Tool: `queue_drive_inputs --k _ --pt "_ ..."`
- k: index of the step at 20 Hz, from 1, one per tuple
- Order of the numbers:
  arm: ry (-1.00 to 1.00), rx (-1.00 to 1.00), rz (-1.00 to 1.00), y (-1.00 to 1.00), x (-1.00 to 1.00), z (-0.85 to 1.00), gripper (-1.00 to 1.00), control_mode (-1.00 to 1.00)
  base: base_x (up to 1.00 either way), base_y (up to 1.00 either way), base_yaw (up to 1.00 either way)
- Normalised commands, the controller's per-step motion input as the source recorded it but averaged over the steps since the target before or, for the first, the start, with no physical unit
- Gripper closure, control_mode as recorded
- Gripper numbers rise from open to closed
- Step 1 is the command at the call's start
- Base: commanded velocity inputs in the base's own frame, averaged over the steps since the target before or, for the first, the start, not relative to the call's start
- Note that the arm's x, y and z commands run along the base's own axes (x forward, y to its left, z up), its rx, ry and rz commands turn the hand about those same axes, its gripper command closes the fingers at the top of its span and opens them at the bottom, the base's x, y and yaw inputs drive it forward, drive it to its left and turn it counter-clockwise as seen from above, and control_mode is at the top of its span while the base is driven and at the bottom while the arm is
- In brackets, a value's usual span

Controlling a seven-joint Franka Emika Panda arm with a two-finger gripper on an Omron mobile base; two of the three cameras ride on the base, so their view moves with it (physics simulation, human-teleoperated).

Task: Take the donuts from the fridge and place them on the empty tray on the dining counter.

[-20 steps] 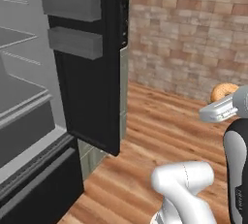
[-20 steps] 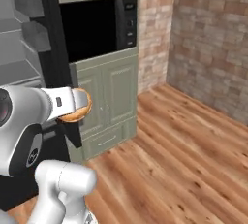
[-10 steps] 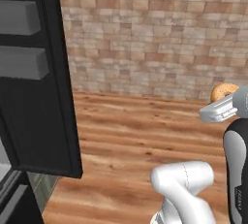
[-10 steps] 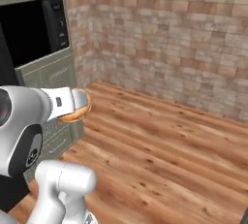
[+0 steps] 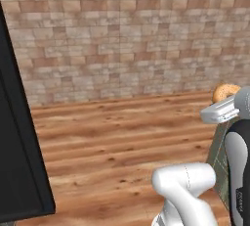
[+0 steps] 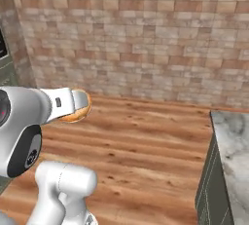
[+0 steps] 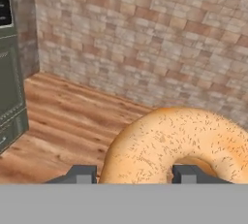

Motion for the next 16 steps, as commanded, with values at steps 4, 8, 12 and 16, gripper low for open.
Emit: queue_drive_inputs --k 4,8,12,16 --pt "0.0 0.0 0.0 0.0 0.0 0.0 1.0 1.0 0.0 0.24 -0.55" --pt "0.0 0.0 0.0 0.0 0.0 0.0 1.0 1.0 0.0 0.22 -0.55" --pt "0.0 0.0 0.0 0.0 0.0 0.0 1.0 1.0 0.0 0.21 -0.56" --pt "0.0 0.0 0.0 0.0 0.0 0.0 1.0 1.0 -0.01 0.19 -0.56"
